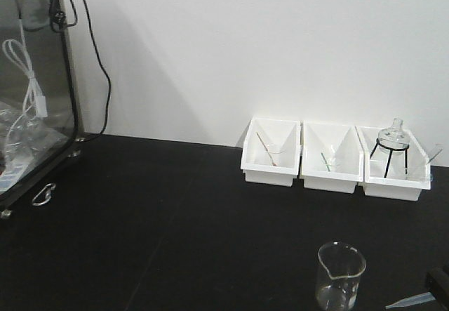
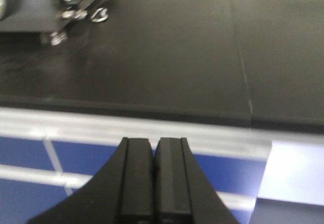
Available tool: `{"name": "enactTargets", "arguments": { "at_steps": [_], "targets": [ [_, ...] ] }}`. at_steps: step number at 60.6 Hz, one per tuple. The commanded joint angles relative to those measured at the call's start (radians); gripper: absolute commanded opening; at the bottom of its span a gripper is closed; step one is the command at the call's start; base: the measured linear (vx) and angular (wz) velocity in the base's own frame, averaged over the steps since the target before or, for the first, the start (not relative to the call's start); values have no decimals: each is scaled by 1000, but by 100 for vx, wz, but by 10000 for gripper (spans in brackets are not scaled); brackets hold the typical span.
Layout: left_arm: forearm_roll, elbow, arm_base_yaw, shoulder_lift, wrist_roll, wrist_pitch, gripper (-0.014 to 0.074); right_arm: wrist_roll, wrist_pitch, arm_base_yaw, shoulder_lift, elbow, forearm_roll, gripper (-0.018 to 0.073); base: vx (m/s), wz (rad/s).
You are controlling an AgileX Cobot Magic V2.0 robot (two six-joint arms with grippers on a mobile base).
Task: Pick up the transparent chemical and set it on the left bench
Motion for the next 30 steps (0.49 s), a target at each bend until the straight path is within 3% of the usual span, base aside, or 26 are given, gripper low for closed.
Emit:
{"name": "enactTargets", "arguments": {
  "at_steps": [1,30],
  "targets": [
    [-1,16,-2,-19,-8,-78,-3,-9,-63,-5,-1,-29,-14,-3,37,-24],
    [-1,16,-2,-19,-8,-78,-3,-9,-63,-5,-1,-29,-14,-3,29,-33]
  ]
}}
